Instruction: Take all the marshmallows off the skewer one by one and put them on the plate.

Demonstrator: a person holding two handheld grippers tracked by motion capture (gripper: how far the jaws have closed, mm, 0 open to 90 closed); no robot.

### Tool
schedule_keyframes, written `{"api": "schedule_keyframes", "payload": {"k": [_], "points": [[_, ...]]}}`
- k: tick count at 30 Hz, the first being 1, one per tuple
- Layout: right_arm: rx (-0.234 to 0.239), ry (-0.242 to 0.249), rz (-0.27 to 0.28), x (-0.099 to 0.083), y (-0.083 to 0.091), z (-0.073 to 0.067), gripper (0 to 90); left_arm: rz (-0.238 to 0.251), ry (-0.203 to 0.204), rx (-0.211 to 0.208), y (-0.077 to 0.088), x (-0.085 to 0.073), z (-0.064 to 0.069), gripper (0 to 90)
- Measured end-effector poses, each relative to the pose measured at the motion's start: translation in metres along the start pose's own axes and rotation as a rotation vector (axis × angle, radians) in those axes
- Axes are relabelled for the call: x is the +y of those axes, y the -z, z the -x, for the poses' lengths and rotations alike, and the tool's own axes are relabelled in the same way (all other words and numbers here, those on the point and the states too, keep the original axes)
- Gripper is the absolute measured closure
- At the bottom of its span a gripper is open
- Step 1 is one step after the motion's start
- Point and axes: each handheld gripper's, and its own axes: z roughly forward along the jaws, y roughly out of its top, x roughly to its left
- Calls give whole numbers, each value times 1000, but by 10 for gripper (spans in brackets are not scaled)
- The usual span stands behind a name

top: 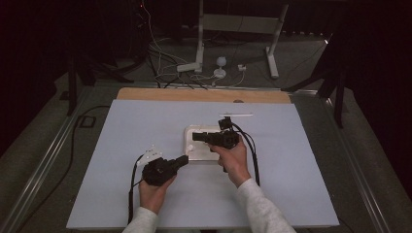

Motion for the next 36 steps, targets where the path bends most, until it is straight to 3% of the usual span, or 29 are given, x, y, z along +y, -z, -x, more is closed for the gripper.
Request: {"api": "schedule_keyframes", "payload": {"k": [4,21,26,28,31,36], "points": [[-7,5,38,3,2,-1,787,5,2,-5,1,0,0,900],[-57,58,100,18,18,-7,794,20,-40,-24,6,0,0,900],[-80,82,107,21,22,-8,795,12,-54,-21,6,-1,1,900],[-96,93,116,23,24,-8,798,-14,-66,-5,5,-2,1,900],[-98,81,158,29,36,-6,798,-3,-46,-11,5,-3,0,900],[-135,133,135,30,44,-7,794,3,-46,-7,5,-1,1,900]]}}
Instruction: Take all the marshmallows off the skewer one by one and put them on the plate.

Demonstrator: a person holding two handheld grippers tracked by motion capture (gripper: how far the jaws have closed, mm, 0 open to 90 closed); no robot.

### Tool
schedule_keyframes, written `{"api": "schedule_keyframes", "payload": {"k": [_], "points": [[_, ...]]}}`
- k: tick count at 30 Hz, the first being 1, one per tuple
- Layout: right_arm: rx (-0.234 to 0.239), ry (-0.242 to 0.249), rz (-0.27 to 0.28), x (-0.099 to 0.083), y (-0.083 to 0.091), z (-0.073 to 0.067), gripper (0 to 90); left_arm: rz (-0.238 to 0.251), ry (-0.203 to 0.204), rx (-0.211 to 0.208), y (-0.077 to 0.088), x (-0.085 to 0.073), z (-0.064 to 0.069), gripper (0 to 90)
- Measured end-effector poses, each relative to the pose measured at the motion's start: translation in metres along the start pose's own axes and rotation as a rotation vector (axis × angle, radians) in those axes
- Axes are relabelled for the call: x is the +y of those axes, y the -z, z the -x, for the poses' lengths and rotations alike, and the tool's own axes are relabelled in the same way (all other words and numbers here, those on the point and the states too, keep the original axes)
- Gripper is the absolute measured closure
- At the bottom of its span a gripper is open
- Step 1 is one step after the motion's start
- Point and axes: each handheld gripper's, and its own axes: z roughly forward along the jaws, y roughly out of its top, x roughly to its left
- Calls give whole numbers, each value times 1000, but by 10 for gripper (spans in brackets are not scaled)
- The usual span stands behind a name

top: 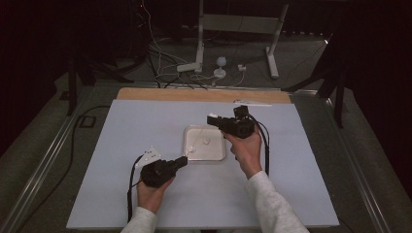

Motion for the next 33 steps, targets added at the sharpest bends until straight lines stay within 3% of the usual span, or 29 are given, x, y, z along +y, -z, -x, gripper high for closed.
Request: {"api": "schedule_keyframes", "payload": {"k": [19,33], "points": [[-66,46,-94,-23,-12,14,779,32,33,18,6,2,-7,896],[-120,38,-196,-42,-31,25,778,31,34,19,5,1,-8,896]]}}
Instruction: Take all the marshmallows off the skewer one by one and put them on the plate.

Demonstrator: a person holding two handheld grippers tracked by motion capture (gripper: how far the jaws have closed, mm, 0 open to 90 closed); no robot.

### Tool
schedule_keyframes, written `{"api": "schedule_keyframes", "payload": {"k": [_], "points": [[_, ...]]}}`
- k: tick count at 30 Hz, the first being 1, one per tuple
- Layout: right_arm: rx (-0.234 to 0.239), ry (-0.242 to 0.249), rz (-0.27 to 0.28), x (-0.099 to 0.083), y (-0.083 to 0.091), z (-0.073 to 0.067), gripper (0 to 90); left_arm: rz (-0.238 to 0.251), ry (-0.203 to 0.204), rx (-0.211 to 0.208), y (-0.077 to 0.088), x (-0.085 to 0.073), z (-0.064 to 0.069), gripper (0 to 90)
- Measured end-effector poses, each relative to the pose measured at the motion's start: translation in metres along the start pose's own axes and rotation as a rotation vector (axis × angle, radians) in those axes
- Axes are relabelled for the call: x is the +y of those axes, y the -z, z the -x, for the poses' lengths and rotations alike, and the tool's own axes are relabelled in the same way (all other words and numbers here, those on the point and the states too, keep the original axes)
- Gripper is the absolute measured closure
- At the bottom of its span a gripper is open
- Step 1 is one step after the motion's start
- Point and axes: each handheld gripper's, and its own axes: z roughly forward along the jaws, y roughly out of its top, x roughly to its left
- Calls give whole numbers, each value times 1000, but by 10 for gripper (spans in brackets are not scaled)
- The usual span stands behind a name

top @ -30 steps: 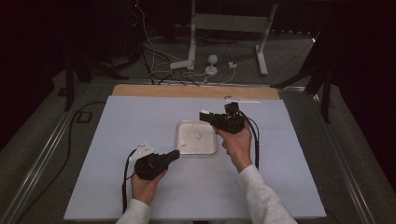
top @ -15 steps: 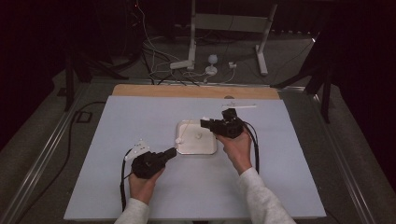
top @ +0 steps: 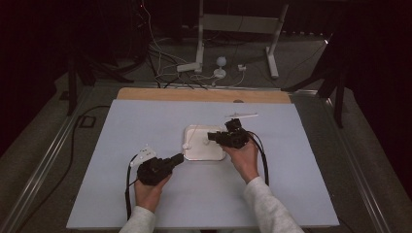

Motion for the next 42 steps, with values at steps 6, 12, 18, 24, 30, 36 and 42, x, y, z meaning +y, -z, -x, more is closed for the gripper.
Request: {"api": "schedule_keyframes", "payload": {"k": [6,12,18,24,30,36,42], "points": [[-25,4,-44,-4,-11,1,769,2,5,4,0,0,0,896],[-72,-20,-44,-5,-16,6,401,4,7,9,1,0,-1,896],[-30,-2,-2,-4,-8,3,228,5,10,13,1,1,-2,896],[63,22,-7,-5,-2,-10,260,4,12,19,-1,0,-3,896],[98,46,-4,-7,1,-22,286,6,14,23,-1,0,-3,896],[127,63,-17,-11,0,-34,382,8,16,23,-1,0,-3,895],[175,24,-24,-17,-3,-42,510,12,14,17,-1,0,-2,895]]}}
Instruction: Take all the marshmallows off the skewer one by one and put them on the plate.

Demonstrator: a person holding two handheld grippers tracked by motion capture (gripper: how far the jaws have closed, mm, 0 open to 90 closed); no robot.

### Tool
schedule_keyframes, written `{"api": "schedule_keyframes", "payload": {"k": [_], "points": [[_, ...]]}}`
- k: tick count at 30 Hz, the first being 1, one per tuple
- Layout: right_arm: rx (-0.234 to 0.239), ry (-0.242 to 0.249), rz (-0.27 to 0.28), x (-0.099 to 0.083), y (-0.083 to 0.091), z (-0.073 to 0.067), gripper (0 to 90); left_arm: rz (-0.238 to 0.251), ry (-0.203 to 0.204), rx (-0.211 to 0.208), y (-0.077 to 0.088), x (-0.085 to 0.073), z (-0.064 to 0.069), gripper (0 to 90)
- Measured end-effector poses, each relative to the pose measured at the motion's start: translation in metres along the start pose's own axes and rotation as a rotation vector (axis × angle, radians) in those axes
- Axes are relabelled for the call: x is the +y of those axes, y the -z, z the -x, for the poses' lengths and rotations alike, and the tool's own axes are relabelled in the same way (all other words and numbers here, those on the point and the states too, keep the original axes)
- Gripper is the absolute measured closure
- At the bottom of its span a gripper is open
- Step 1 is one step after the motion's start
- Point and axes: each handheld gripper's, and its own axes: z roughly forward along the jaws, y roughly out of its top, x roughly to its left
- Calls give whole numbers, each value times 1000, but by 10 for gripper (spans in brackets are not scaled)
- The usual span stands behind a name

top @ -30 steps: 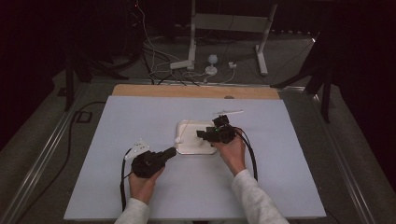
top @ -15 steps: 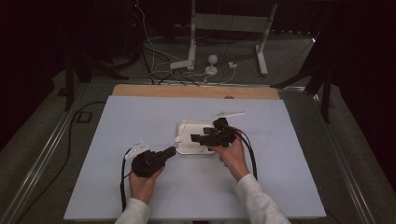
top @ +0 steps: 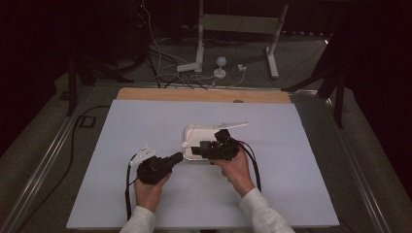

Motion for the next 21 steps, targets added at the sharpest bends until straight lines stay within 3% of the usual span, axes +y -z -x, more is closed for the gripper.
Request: {"api": "schedule_keyframes", "payload": {"k": [3,11,15,21], "points": [[22,-13,0,-2,-2,-1,620,-1,1,2,0,0,0,896],[112,-74,4,-2,-9,-4,651,-7,-6,-8,-3,-1,2,896],[131,-97,-1,-2,-13,-5,661,-15,-27,-4,-4,-1,5,896],[159,-146,16,0,-15,-2,681,-13,-29,-21,-5,-1,6,899]]}}
